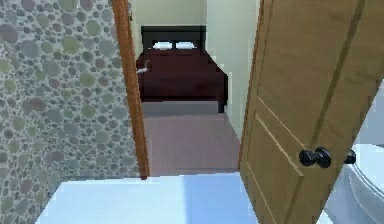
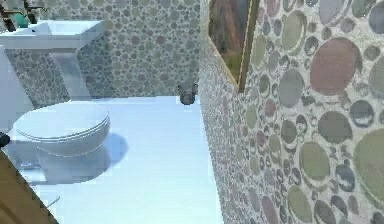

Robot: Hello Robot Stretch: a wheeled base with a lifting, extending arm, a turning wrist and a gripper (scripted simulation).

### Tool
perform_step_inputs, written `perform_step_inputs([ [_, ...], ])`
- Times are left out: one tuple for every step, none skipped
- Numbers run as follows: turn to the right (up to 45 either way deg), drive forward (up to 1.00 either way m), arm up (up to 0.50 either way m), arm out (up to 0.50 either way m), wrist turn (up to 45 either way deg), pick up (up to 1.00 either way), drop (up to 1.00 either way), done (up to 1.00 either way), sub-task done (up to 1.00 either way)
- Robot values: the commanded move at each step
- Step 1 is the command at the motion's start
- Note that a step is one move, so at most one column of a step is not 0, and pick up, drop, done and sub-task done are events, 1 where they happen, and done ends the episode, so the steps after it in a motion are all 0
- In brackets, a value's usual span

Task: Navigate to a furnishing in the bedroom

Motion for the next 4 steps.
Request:
perform_step_inputs([
  [0.0,1.00,0.00,0.00,0.0,0.00,0.00,0.00,0.00],
  [-3.0,0.00,0.00,0.00,0.0,0.00,0.00,0.00,0.00],
  [0.0,1.00,0.00,0.00,0.0,0.00,0.00,0.00,0.00],
  [6.0,0.00,0.00,0.00,0.0,0.00,0.00,0.00,0.00],
])
